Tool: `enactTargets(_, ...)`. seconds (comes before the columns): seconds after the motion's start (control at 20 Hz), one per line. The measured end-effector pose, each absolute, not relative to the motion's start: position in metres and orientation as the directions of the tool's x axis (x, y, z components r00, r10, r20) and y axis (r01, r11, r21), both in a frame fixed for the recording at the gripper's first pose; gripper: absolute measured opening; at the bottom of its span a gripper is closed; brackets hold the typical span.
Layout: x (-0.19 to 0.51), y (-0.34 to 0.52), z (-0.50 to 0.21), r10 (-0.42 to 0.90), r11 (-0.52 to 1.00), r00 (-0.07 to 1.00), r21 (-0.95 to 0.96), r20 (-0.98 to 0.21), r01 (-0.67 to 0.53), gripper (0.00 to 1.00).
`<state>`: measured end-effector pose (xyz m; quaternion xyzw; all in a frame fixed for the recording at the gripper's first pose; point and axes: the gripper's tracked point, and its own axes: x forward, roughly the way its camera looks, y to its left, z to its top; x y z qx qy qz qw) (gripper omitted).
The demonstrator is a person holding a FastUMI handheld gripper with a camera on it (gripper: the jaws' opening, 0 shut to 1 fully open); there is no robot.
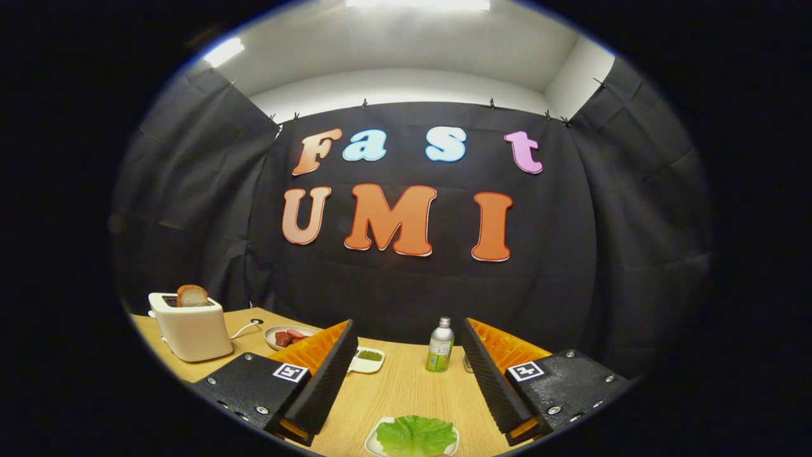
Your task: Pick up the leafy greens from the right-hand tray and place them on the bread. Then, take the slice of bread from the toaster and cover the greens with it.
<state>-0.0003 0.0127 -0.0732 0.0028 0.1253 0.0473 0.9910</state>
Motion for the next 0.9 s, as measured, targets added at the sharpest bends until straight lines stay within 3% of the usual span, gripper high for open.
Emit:
enactTargets(0.35,-0.014,0.014,-0.146,0.131,0.990,0.862,0.016,-0.491,-0.141,0.99)
enactTargets(0.6,-0.030,0.019,-0.205,0.184,0.981,0.701,0.083,-0.689,-0.175,0.98)
enactTargets(0.9,-0.040,0.018,-0.245,0.241,0.970,0.508,0.195,-0.827,-0.143,0.97)
